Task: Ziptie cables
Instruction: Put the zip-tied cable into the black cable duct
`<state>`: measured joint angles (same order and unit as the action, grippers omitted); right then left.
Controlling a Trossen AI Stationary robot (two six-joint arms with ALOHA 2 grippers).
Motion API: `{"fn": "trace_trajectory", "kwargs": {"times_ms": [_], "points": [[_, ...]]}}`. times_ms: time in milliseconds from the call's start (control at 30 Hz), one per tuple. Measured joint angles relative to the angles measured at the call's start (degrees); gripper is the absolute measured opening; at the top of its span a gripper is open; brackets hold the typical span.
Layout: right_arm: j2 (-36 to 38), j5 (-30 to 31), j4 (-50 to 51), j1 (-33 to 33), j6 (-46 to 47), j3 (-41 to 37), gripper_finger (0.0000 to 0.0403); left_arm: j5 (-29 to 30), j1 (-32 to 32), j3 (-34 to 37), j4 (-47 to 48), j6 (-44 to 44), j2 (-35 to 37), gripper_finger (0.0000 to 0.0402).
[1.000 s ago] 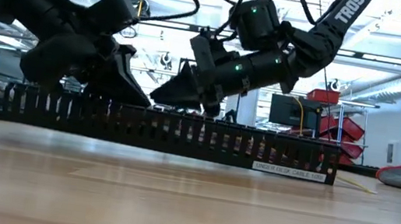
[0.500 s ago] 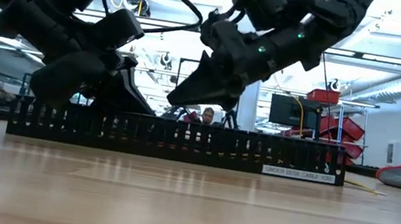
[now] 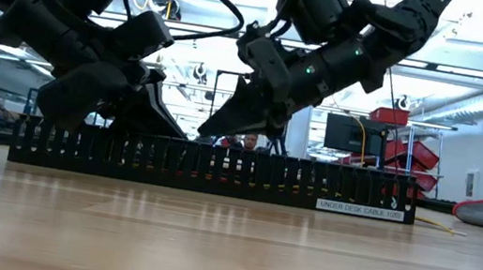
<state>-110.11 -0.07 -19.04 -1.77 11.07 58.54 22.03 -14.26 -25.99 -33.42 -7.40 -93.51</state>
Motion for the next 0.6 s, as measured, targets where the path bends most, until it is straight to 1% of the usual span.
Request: {"fn": "trace_trajectory", "kwargs": {"times_ms": [233,300,600], "points": [[-2.1,-0.7,-2.3,0.3,0.3,0.0,0.0,-0.1,0.0,0.1,-0.2,0.0,0.0,0.0001],[-2.1,-1.5,-3.0,0.3,0.3,0.0,0.0,-0.1,0.0,0.1,-0.2,0.0,0.0,0.0001],[-2.1,-1.5,-3.0,0.2,0.3,0.0,0.0,-0.1,0.0,0.1,-0.3,0.0,-0.1,0.0001]]}}
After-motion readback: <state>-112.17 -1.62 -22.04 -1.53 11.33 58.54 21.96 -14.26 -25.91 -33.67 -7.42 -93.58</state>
